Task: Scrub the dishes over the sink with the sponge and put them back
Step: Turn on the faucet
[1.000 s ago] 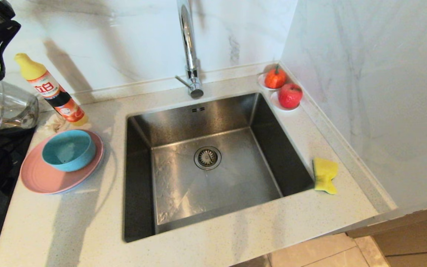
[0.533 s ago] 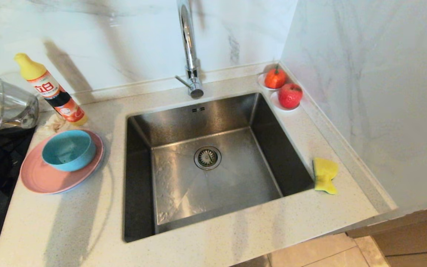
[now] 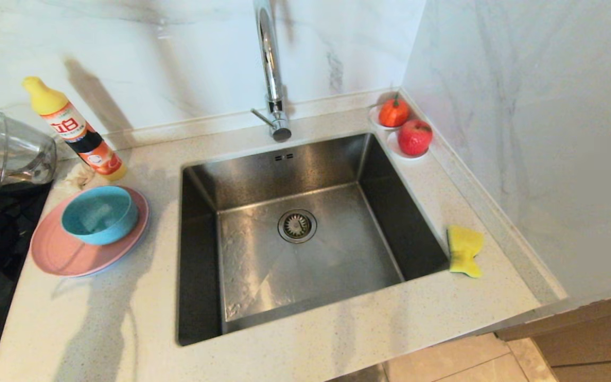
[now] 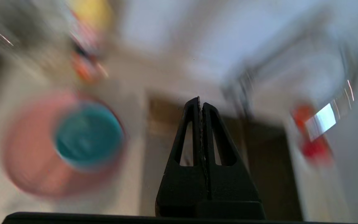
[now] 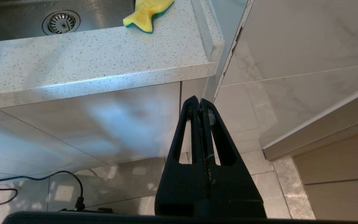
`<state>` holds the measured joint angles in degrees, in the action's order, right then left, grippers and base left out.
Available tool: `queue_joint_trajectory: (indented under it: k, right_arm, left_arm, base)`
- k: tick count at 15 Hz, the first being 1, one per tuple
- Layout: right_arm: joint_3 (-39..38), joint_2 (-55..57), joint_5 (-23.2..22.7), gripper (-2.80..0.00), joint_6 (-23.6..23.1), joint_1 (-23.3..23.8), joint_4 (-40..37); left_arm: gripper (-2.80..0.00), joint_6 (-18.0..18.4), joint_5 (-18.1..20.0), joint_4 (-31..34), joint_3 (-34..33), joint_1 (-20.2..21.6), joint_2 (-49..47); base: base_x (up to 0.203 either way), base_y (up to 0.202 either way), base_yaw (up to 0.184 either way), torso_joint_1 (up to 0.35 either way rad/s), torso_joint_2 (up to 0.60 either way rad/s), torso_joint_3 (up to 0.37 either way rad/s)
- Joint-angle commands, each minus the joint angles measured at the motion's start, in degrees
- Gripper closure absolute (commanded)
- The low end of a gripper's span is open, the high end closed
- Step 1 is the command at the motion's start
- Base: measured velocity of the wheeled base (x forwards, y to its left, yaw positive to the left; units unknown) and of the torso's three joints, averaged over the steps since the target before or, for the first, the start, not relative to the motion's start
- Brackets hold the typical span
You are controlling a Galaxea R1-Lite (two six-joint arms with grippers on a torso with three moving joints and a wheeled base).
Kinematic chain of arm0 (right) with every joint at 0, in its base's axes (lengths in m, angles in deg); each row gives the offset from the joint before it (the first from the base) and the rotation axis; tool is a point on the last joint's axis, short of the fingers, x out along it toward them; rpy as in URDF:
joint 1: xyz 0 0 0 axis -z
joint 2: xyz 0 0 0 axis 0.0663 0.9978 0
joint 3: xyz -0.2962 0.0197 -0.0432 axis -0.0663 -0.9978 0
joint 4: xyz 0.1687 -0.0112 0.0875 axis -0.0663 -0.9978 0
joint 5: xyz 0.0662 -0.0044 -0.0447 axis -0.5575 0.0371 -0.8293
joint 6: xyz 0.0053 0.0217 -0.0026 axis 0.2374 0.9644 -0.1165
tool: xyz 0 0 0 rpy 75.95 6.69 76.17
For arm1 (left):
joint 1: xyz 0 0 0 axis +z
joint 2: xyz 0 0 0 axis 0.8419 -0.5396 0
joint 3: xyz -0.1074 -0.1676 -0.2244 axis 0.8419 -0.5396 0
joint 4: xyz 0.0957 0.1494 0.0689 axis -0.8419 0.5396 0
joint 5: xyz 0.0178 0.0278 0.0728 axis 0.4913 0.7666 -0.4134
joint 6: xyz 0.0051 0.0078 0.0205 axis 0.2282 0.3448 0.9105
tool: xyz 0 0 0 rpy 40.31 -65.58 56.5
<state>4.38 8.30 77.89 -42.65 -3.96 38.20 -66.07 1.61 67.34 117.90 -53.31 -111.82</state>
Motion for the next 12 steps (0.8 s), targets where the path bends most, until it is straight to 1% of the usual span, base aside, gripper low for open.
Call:
queue_joint_trajectory:
  k: [1,4,6,8,10,12]
  right_arm:
    - [-0.01,-0.02,-0.01,0.0,-0.01,-0.02,0.02]
    - [-0.01,-0.02,-0.01,0.0,-0.01,-0.02,0.02]
    - [-0.01,-0.02,-0.01,0.0,-0.01,-0.02,0.02]
    - [-0.01,-0.02,-0.01,0.0,-0.01,-0.02,0.02]
    - [-0.01,-0.02,-0.01,0.0,-0.01,-0.02,0.02]
    - [-0.01,-0.02,-0.01,0.0,-0.01,-0.02,0.02]
  left_arm:
    - [0.0,-0.57,8.82,1.63,-3.17,-0.82,-0.35]
    - [0.0,-3.77,13.49,0.77,-2.51,-3.37,-8.54]
    - [0.0,-8.24,15.56,-4.01,-0.64,-6.35,-14.69]
    - [0.0,-11.15,15.97,-8.65,1.67,-8.92,-21.8]
    - [0.0,-13.63,16.22,-11.57,4.34,-10.88,-27.95]
    - [0.0,-17.71,16.33,-15.83,6.77,-12.5,-33.55]
  base:
    - [0.0,0.0,0.0,0.0,0.0,0.0]
    - [0.0,0.0,0.0,0.0,0.0,0.0]
    - [0.0,0.0,0.0,0.0,0.0,0.0]
    - [0.0,0.0,0.0,0.0,0.0,0.0]
    - [0.0,0.0,0.0,0.0,0.0,0.0]
    - [0.0,0.0,0.0,0.0,0.0,0.0]
